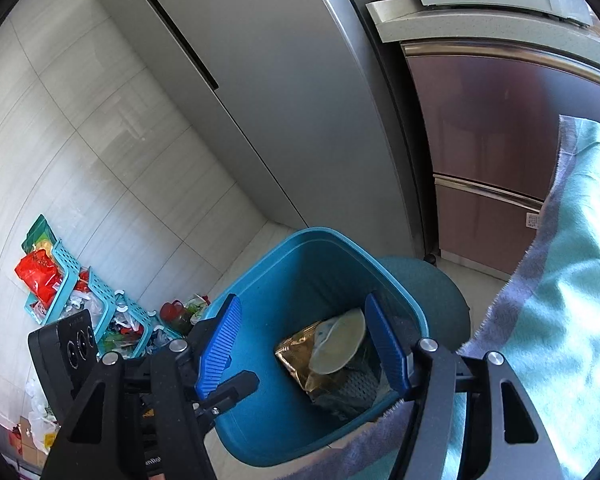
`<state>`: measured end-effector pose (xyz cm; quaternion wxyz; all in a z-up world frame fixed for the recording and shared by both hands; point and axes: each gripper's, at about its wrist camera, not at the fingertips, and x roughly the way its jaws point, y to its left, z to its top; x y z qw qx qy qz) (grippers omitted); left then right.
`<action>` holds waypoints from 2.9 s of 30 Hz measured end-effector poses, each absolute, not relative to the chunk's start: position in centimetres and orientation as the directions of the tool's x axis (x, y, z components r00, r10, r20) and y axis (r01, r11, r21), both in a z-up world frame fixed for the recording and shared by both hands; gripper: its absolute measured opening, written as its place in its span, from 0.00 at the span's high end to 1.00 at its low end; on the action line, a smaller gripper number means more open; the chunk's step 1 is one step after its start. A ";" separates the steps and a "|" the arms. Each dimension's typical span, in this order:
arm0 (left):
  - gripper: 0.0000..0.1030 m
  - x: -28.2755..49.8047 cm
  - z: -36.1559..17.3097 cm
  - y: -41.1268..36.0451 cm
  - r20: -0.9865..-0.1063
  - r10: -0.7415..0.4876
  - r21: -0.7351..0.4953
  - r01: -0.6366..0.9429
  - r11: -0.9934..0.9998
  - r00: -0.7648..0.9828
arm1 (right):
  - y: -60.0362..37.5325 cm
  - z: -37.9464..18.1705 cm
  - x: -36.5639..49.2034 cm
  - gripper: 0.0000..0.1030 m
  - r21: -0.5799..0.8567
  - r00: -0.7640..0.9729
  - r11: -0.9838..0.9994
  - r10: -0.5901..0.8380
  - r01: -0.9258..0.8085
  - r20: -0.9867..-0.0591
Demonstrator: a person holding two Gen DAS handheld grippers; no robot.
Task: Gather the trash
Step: 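Carry the snack bag and milk cup to the teal bin and release both, then move both open tools back over the table, then grasp the gold foil wrapper with the left tool while the right tool grasps the dotted paper cup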
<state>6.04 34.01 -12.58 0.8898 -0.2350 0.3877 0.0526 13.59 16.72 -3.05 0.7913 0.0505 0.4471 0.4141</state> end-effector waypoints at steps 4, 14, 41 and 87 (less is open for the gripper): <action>0.44 5.3 -11.2 32.8 -0.684 -0.094 -0.368 -0.231 0.901 0.723 | 15.1 -2.1 12.5 0.40 0.448 0.262 0.639 0.713 -0.625 -0.651; 0.37 3.9 -6.7 23.3 -0.570 -0.318 -0.374 0.105 0.921 0.758 | 5.3 2.4 6.0 0.40 0.328 0.419 0.674 0.696 -0.662 -0.583; 0.38 8.4 -8.9 -3.1 -0.595 -0.739 -0.558 0.500 0.663 0.316 | -30.5 -1.5 -1.0 0.27 0.508 0.760 0.857 0.278 0.080 -0.588; 0.97 5.1 -4.8 10.8 -0.430 -0.740 -0.621 0.426 0.658 0.517 | -20.0 3.7 -0.7 0.50 0.536 0.687 0.784 0.576 -0.312 -0.442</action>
